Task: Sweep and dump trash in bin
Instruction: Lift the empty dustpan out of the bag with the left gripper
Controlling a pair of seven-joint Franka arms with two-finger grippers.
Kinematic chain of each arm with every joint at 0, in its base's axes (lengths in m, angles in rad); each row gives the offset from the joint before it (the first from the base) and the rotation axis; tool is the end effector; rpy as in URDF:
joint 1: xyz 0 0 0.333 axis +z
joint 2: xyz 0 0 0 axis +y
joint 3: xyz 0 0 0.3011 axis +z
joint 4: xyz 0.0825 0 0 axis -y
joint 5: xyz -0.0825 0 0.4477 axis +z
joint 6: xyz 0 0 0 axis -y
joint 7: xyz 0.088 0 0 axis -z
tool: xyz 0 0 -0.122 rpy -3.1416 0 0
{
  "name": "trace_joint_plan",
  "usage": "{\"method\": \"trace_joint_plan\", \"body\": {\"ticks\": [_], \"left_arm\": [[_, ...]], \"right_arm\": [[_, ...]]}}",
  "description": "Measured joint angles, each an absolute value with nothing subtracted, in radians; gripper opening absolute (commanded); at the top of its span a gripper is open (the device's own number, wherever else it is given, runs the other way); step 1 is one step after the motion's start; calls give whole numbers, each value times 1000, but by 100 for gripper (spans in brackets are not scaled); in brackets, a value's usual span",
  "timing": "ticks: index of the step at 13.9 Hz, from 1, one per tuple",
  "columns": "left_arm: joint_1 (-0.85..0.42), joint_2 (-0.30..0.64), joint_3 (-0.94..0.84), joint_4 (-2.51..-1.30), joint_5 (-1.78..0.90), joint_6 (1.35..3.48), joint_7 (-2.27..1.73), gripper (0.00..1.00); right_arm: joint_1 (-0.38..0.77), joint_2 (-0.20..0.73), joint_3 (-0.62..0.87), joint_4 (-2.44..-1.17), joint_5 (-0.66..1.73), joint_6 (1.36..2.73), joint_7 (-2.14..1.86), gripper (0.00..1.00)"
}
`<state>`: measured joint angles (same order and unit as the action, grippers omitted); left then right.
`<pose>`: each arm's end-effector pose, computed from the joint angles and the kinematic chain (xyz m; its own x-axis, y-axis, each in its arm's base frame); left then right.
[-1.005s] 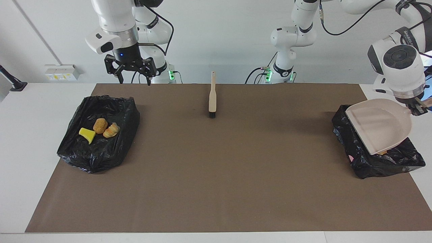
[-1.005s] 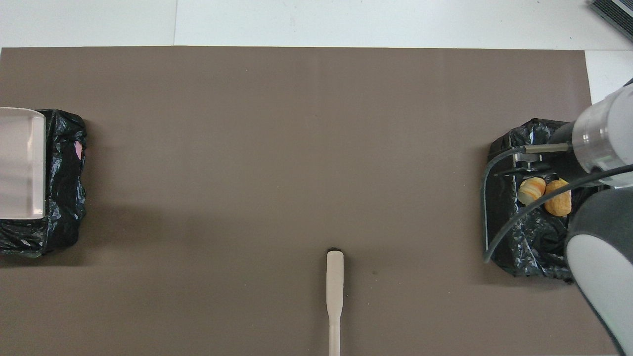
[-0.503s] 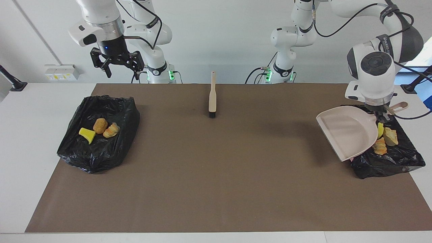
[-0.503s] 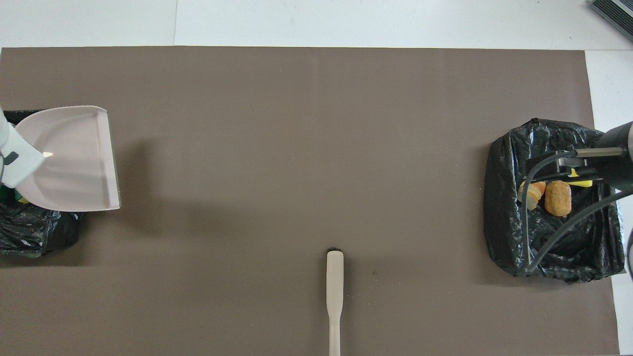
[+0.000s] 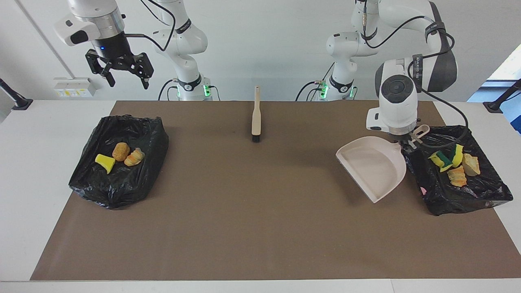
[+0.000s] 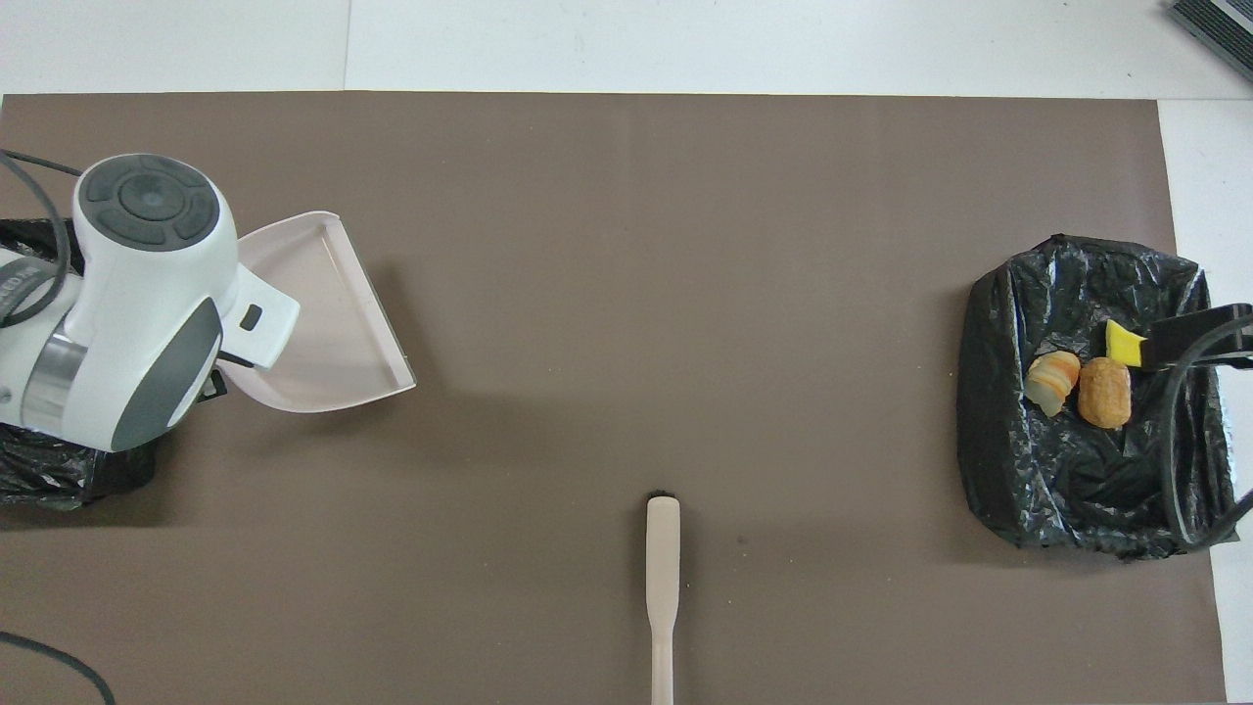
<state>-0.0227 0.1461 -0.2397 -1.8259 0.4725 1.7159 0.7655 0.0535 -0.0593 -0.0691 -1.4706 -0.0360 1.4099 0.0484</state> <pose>0.6205 -0.1120 0.3914 0.3777 -0.8048 -0.4579 -0.9213 -0.3761 -0.0991 0.5811 -0.0152 0.6689 0.9976 -0.0696 0.0001 -0.0695 -0.9971 0.0315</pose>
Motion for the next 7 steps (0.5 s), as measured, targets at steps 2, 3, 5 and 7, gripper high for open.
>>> {"method": "trace_joint_plan", "body": {"ticks": [2, 3, 5, 7], "left_arm": [[-23, 160, -294, -1825, 440, 1702, 654, 0], [-23, 168, -325, -1824, 425, 1690, 585, 0], [-26, 184, -385, -1814, 393, 1659, 449, 0], [-34, 207, -431, -1782, 358, 1630, 324, 0]], "right_arm": [[81, -58, -112, -1474, -32, 1408, 48, 100], [85, -57, -118, -1476, -32, 1403, 48, 100], [86, -55, -118, -1478, -32, 1395, 48, 100], [89, -53, -118, -1480, -32, 1394, 48, 100]]}}
